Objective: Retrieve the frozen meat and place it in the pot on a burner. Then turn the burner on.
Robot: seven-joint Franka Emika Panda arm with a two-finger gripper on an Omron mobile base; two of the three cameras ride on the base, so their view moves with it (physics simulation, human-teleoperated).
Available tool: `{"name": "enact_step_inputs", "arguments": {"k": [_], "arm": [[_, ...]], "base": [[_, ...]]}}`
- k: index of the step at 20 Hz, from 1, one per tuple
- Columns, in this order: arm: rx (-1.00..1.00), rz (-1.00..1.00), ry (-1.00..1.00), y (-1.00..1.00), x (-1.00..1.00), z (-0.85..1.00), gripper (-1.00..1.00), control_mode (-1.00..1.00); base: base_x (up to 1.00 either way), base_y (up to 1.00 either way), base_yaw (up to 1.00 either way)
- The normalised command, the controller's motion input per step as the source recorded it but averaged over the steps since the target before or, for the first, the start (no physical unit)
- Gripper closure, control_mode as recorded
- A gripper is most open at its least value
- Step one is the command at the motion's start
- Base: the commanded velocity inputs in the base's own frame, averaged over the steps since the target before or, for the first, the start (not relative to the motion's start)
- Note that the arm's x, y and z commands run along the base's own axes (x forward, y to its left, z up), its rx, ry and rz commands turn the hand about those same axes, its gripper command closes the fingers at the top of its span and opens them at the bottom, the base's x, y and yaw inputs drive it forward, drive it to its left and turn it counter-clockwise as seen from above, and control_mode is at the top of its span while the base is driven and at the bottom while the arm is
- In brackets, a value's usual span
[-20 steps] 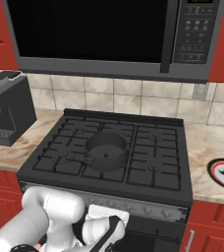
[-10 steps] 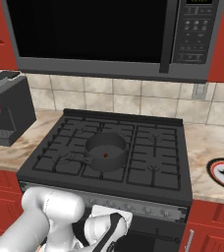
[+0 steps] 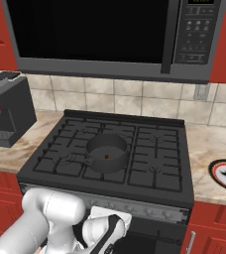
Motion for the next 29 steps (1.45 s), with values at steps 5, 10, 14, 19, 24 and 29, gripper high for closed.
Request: {"name": "enact_step_inputs", "arguments": {"k": [5,10,14,19,24,29], "arm": [[-0.13,0.00,-0.06,0.05,0.00,0.00,1.00,-1.00],[-0.46,0.05,-0.12,0.18,-0.01,0.00,1.00,-1.00],[-0.52,0.06,-0.05,0.28,0.00,0.09,1.00,-1.00],[-0.43,0.00,0.00,0.24,0.00,0.00,1.00,-1.00],[-0.43,0.00,0.00,0.19,0.00,0.00,1.00,-1.00],[-0.56,0.01,0.00,0.24,0.00,0.00,1.00,-1.00]], "base": [[0.00,0.00,0.00],[0.00,0.00,0.00],[0.00,0.00,0.00],[0.00,0.00,0.00],[0.00,0.00,0.00],[0.00,0.00,0.00]]}}
